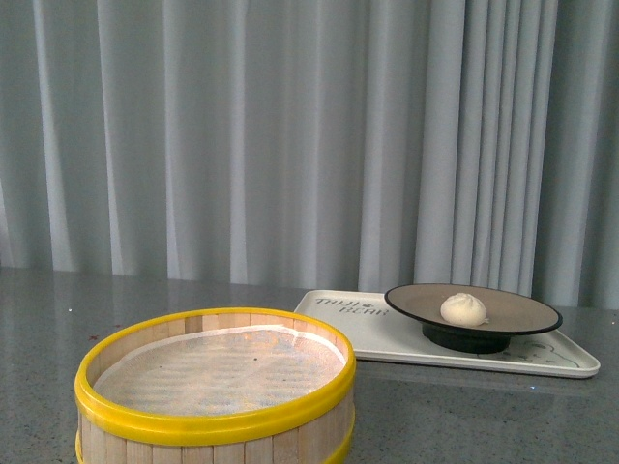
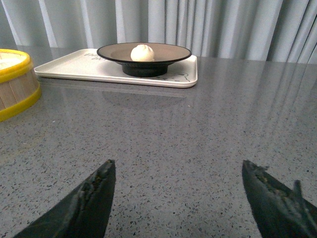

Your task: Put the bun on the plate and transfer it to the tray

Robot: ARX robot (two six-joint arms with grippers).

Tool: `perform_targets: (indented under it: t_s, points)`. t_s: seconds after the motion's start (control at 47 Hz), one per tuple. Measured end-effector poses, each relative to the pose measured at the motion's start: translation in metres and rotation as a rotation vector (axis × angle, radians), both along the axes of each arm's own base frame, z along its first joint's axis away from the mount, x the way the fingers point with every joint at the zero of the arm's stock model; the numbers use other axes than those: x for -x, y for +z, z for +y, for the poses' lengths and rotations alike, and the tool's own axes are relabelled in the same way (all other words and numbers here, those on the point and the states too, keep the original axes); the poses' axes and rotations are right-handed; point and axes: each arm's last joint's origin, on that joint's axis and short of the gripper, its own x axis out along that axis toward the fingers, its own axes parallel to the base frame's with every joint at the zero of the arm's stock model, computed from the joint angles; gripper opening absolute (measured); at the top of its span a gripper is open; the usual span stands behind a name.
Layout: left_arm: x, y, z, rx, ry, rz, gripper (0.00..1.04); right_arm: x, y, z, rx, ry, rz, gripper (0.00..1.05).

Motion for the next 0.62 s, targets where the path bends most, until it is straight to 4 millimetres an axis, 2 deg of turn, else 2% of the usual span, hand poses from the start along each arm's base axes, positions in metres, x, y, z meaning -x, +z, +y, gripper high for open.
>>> perform_targets:
  t_s: [0.106, 0.618]
  points:
    - [0.0000, 0.0000, 0.0000, 0.000, 0.000, 0.000, 0.98, 0.0000, 0.0000, 0.0000, 0.000, 0.000, 0.000, 0.98]
    - [0.0000, 0.0000, 0.0000, 0.000, 0.000, 0.000, 0.98, 0.0000, 0.0000, 0.0000, -0.001, 0.000, 0.000, 0.96]
